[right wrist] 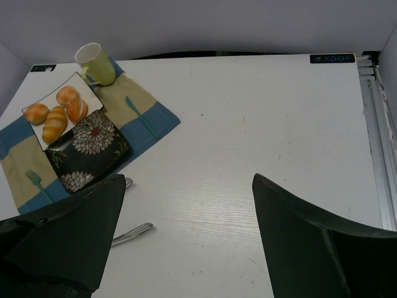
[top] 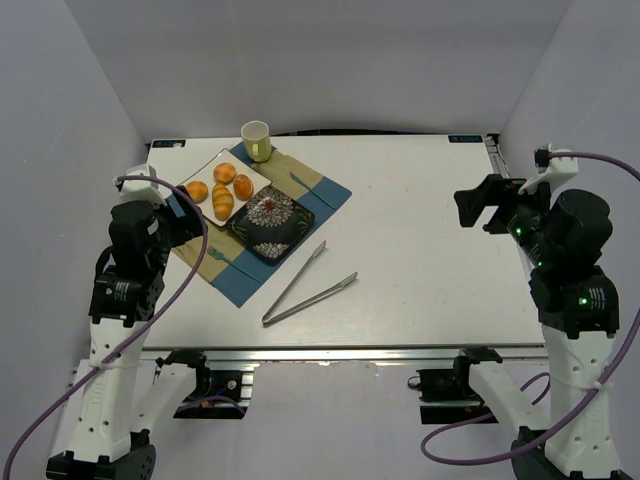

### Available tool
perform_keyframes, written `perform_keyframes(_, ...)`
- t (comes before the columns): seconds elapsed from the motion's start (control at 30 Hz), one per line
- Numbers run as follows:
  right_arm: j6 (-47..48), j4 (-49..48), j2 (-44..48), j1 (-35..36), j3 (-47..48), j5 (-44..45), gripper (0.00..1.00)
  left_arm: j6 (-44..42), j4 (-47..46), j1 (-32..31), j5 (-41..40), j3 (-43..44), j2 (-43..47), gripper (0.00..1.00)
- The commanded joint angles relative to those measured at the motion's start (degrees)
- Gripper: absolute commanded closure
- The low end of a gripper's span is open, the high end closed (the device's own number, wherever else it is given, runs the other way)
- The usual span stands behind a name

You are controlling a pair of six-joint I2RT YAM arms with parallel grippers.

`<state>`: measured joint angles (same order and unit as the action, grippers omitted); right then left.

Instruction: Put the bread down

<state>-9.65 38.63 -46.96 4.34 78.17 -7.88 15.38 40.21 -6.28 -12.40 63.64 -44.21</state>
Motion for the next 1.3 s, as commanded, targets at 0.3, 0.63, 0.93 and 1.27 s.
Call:
perform_keyframes(0.3, -4.4, 0.5, -8.9, -0.1, 5.8, 1.4, 0.11, -0.4, 0.3, -2.7, 7.4, 12.1, -17.6, 0.02)
perform_keyframes(0.63, -4.9, 5.3, -6.1, 0.2, 4.7, 5.2, 0.69, -4.7, 15.3, -17.9, 14.4, 10.7, -31.0, 0.41)
perform_keyframes(0.93, -5.8, 5.1, -1.6, 0.2, -4.1, 6.6, 0.11, -5.8, 6.1, -30.5, 14.3, -0.2, -27.9, 0.06)
perform_keyframes(1.27, -6.1, 6.8, -4.6, 0.2, -1.4, 6.5, 0.11, -8.7, -0.2, -44.2, 4.0, -5.8, -35.2, 0.02)
